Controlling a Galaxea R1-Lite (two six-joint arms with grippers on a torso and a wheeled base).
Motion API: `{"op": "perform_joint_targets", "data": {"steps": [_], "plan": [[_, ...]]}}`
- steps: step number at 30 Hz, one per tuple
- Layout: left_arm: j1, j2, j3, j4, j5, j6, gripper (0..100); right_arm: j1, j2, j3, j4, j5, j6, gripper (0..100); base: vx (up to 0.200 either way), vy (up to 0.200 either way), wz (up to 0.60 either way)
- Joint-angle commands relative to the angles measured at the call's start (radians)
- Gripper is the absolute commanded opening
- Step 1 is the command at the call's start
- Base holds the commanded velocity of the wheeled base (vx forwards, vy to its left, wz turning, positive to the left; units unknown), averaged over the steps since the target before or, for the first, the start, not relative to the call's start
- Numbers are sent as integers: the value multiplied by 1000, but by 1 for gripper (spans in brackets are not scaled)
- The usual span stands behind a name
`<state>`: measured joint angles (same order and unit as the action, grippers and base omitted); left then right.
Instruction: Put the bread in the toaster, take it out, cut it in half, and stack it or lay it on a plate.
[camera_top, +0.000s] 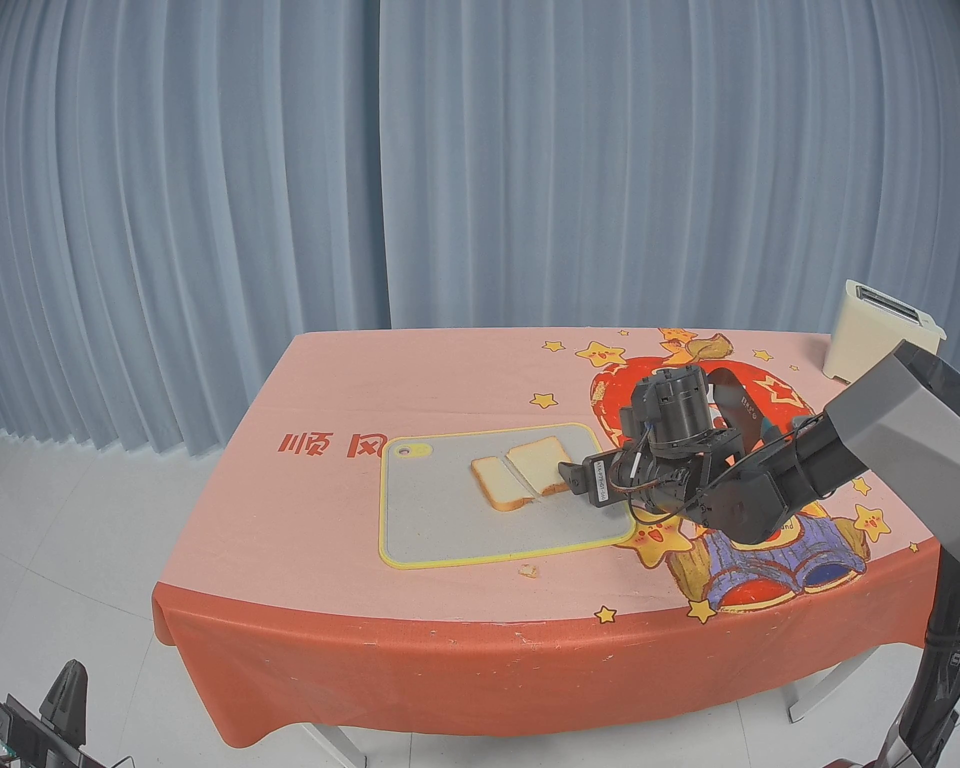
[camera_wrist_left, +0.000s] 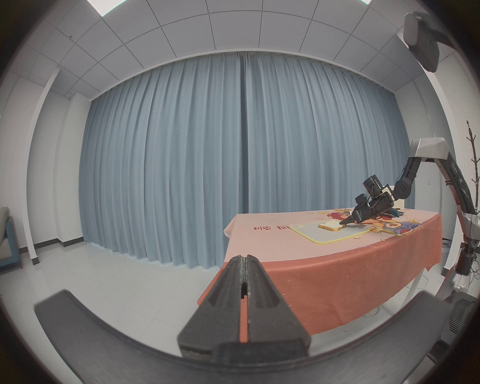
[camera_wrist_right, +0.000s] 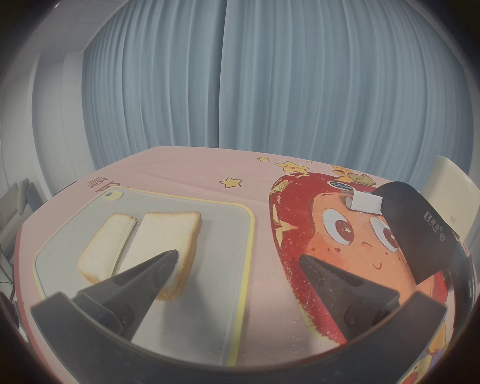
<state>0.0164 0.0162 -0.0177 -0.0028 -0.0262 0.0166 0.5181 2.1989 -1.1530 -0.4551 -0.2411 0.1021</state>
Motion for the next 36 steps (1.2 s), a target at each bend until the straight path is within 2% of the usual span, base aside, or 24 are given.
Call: {"op": "perform_joint_targets", "data": {"steps": [1, 7, 8, 30, 36], "plan": [[0, -16, 18, 0, 0, -1, 0, 0, -4, 2, 4, 0, -1, 100, 0, 0, 0], [0, -16, 18, 0, 0, -1, 0, 0, -5, 9, 4, 0, -1, 100, 0, 0, 0], [0, -16, 18, 0, 0, 0, 0, 2, -5, 10, 4, 0, -1, 0, 0, 0, 0], [0, -16, 18, 0, 0, 0, 0, 7, -19, 16, 3, -7, 1, 0, 0, 0, 0], [0, -16, 18, 0, 0, 0, 0, 14, -93, 39, 1, -15, 4, 0, 0, 0, 0]]}}
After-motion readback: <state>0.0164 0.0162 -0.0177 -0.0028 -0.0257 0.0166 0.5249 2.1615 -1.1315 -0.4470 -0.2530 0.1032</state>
